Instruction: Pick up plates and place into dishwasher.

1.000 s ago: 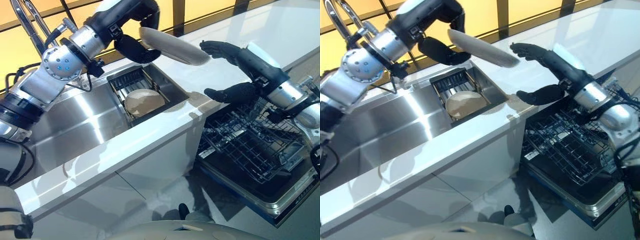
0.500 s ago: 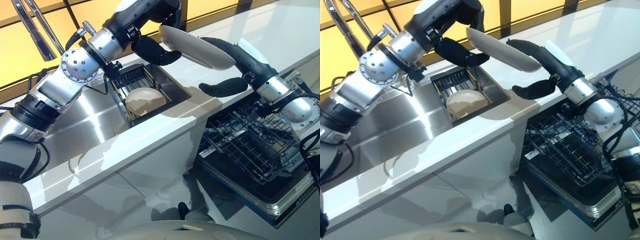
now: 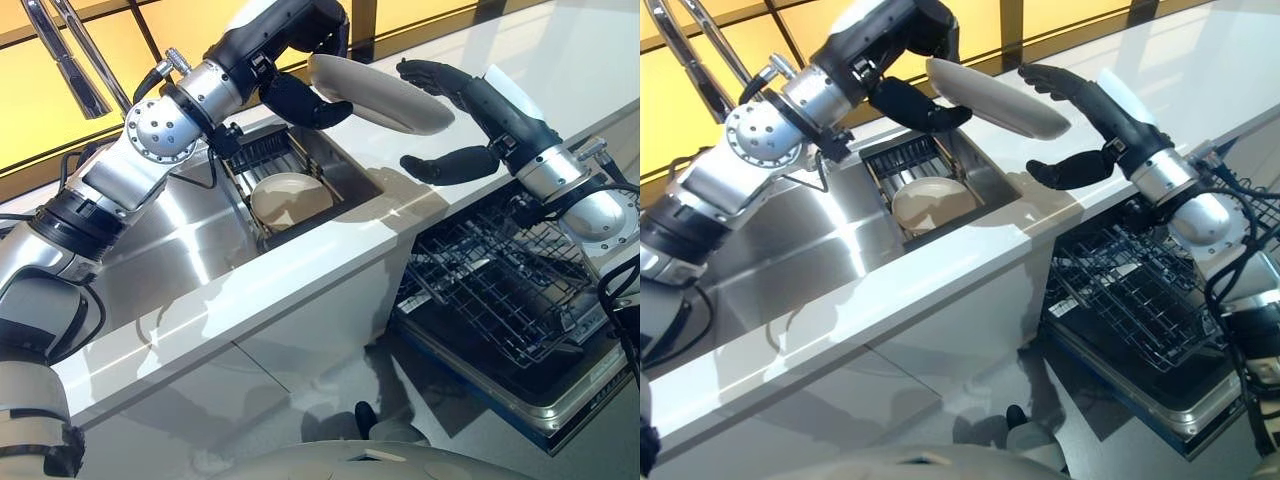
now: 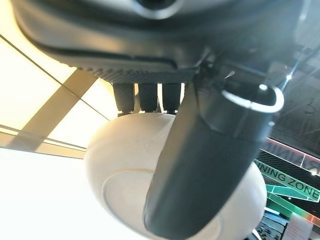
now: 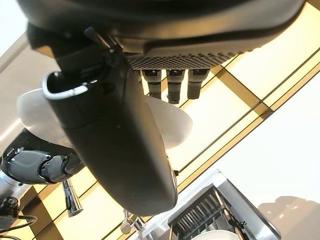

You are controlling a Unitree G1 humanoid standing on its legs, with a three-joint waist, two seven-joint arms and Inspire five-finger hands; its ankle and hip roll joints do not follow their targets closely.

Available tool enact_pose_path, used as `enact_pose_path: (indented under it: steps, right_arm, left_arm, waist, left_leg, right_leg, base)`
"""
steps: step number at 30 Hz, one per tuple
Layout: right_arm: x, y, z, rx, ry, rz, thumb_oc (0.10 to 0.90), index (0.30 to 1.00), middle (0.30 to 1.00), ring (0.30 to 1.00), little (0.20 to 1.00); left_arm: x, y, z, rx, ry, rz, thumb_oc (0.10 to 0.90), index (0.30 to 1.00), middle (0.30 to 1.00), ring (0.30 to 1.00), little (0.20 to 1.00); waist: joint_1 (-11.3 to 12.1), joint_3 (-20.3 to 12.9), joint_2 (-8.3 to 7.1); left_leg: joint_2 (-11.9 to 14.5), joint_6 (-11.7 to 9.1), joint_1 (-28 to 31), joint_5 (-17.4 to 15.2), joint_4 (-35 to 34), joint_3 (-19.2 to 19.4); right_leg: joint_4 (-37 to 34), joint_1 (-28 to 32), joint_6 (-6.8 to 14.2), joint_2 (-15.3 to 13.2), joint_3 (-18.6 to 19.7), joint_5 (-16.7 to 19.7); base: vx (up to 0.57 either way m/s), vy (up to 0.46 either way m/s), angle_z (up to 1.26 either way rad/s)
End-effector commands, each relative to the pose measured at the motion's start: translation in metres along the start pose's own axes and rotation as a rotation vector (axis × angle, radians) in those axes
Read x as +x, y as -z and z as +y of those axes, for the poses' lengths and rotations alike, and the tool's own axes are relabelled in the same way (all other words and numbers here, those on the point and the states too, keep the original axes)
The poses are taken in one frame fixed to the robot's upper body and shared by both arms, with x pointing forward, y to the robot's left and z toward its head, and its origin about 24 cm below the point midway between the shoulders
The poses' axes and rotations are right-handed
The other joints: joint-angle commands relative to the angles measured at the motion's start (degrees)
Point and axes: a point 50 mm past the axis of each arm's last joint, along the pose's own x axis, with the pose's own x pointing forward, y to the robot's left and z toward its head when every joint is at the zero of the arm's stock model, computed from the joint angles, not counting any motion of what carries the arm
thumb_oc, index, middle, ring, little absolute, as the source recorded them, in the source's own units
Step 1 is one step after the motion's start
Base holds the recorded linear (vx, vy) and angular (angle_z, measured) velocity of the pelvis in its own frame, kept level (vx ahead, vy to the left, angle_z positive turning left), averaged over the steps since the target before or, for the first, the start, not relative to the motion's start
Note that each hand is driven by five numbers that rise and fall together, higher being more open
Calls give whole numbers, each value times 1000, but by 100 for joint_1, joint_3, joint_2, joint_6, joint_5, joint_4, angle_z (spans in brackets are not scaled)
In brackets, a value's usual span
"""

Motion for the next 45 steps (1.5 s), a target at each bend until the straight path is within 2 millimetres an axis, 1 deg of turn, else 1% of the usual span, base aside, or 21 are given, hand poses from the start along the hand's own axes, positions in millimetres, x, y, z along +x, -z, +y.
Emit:
enact_pose_path:
  steps: [1, 2, 3, 4, 5, 6, 13, 34, 35, 36, 37, 38, 40, 41, 42, 43, 45]
  right_arm:
    - [10, -24, -32, 28, 196, -160, 800, 900, 900, 900, 900]
    - [10, -24, -33, 26, 197, -159, 800, 900, 900, 900, 900]
    - [10, -24, -33, 27, 198, -158, 737, 846, 846, 846, 837]
    - [10, -24, -34, 32, 199, -158, 196, 382, 382, 382, 296]
    - [10, -24, -34, 32, 199, -158, 196, 382, 382, 382, 296]
    - [10, -24, -35, 35, 195, -160, 100, 300, 300, 300, 200]
    - [11, -23, -33, 59, 203, -157, 100, 300, 300, 300, 200]
    - [9, -21, -35, 87, 241, -158, 100, 300, 300, 300, 200]
    - [9, -21, -35, 89, 244, -157, 100, 300, 300, 300, 200]
    - [8, -20, -35, 89, 245, -157, 100, 300, 300, 300, 200]
    - [8, -20, -35, 90, 246, -156, 100, 300, 300, 300, 200]
    - [8, -20, -36, 96, 249, -157, 100, 300, 300, 300, 200]
    - [8, -20, -37, 98, 251, -158, 100, 300, 300, 300, 200]
    - [7, -20, -37, 98, 252, -158, 100, 300, 300, 300, 200]
    - [7, -20, -38, 97, 253, -157, 100, 300, 300, 300, 200]
    - [6, -19, -38, 93, 254, -154, 100, 300, 300, 300, 200]
    - [5, -18, -39, 88, 258, -149, 100, 300, 300, 300, 200]
  left_arm:
    - [-3, -16, 57, 24, -238, -62, 100, 300, 300, 300, 200]
    - [-4, -14, 57, 23, -238, -58, 100, 300, 300, 300, 200]
    - [-6, -11, 57, 19, -239, -50, 100, 300, 300, 300, 200]
    - [-6, -8, 56, 10, -238, -43, 100, 300, 300, 300, 200]
    - [-6, -8, 56, 10, -238, -43, 100, 300, 300, 300, 200]
    - [-7, -6, 56, 8, -238, -38, 100, 300, 300, 300, 200]
    - [-5, -2, 49, -22, -228, -38, 100, 300, 300, 300, 200]
    - [-4, 10, 37, -67, -199, -1, 100, 300, 300, 300, 200]
    - [-4, 11, 37, -69, -201, 2, 174, 364, 364, 364, 274]
    - [-4, 11, 36, -69, -200, 5, 191, 378, 378, 378, 291]
    - [-4, 12, 36, -70, -200, 7, 163, 354, 354, 354, 263]
    - [-5, 13, 37, -70, -203, 15, 105, 305, 305, 305, 205]
    - [-7, 15, 38, -66, -206, 26, 103, 302, 302, 302, 203]
    - [-7, 16, 39, -62, -209, 29, 248, 427, 427, 427, 348]
    - [-8, 16, 40, -60, -213, 32, 361, 524, 524, 524, 461]
    - [-10, 17, 42, -58, -222, 36, 800, 900, 900, 900, 900]
    - [-13, 20, 46, -56, -243, 46, 800, 900, 900, 900, 900]
  waist:
    - [115, -600, -242]
    - [114, -598, -243]
    - [110, -597, -243]
    - [103, -600, -244]
    - [103, -600, -244]
    - [94, -593, -242]
    - [77, -574, -271]
    - [11, -563, -276]
    - [8, -568, -279]
    - [8, -571, -281]
    - [8, -573, -282]
    - [9, -574, -282]
    - [11, -575, -285]
    - [11, -574, -286]
    - [13, -573, -287]
    - [18, -576, -292]
    - [24, -580, -296]
  left_leg:
    - [-179, 256, -256, 99, 8, -263]
    - [-179, 257, -255, 100, 8, -262]
    - [-177, 256, -255, 102, 8, -255]
    - [-174, 256, -252, 103, 8, -248]
    - [-174, 256, -252, 103, 8, -248]
    - [-173, 257, -247, 104, 8, -245]
    - [-164, 259, -241, 104, 8, -236]
    - [-137, 258, -217, 106, 8, -164]
    - [-135, 256, -217, 105, 8, -162]
    - [-133, 254, -218, 106, 8, -160]
    - [-133, 255, -217, 105, 8, -160]
    - [-134, 255, -218, 106, 8, -158]
    - [-132, 256, -213, 108, 8, -155]
    - [-132, 256, -213, 109, 8, -156]
    - [-133, 256, -214, 110, 8, -158]
    - [-135, 255, -215, 109, 8, -165]
    - [-134, 252, -218, 111, 8, -167]
  right_leg:
    - [37, 492, 377, 20, 34, -348]
    - [37, 494, 376, 21, 34, -348]
    - [36, 496, 373, 22, 34, -349]
    - [37, 496, 371, 25, 39, -350]
    - [37, 496, 371, 25, 39, -350]
    - [43, 494, 366, 29, 41, -349]
    - [41, 502, 356, 32, 50, -355]
    - [44, 502, 347, 49, 93, -346]
    - [44, 500, 347, 49, 92, -345]
    - [44, 498, 348, 49, 91, -344]
    - [44, 498, 347, 50, 91, -345]
    - [43, 500, 345, 52, 89, -346]
    - [43, 505, 340, 53, 86, -347]
    - [43, 505, 339, 53, 84, -347]
    - [42, 506, 338, 53, 82, -346]
    - [42, 506, 340, 52, 78, -347]
    - [40, 504, 340, 50, 73, -347]
  base:
    - [0, 0, 0]
    - [0, 0, 0]
    - [0, 0, 0]
    - [0, 0, 0]
    - [0, 0, 0]
    - [0, 0, 0]
    - [0, 0, 0]
    - [0, 0, 0]
    - [0, 0, 0]
    - [0, 0, 0]
    - [0, 0, 0]
    - [0, 0, 0]
    - [0, 0, 0]
    - [0, 0, 0]
    - [0, 0, 0]
    - [0, 0, 0]
    - [0, 0, 0]
